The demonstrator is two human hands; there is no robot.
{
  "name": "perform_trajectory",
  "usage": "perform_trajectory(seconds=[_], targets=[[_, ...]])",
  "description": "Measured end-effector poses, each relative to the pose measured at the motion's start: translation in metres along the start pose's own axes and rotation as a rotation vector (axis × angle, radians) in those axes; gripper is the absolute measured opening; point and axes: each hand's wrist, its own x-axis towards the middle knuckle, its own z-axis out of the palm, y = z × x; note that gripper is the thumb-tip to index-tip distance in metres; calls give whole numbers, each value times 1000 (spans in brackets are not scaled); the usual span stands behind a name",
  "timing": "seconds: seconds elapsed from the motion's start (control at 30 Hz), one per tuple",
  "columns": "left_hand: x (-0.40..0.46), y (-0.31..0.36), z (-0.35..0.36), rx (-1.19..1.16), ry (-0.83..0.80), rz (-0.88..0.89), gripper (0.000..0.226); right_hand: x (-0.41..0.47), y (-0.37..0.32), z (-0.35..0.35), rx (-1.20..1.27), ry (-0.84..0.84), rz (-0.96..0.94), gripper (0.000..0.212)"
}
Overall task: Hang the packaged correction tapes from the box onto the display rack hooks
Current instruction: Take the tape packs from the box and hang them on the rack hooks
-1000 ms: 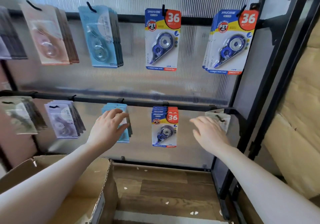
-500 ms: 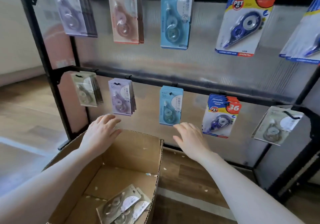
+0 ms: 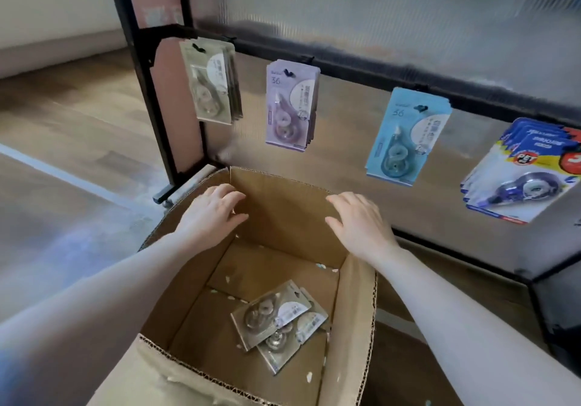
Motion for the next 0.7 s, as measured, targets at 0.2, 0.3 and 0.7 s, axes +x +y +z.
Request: perform_trajectory(seconds=[0.2,0.3,0.7], targets=[[13,2,44,45,-242,124,57,-2,4,16,16,-20,60,41],[14,9,73,86,-383,212,60,-6,9,23,25,-29,89,41],[12,51,163,44,-725,365,65,-14,28,31,33,-19,161,41]])
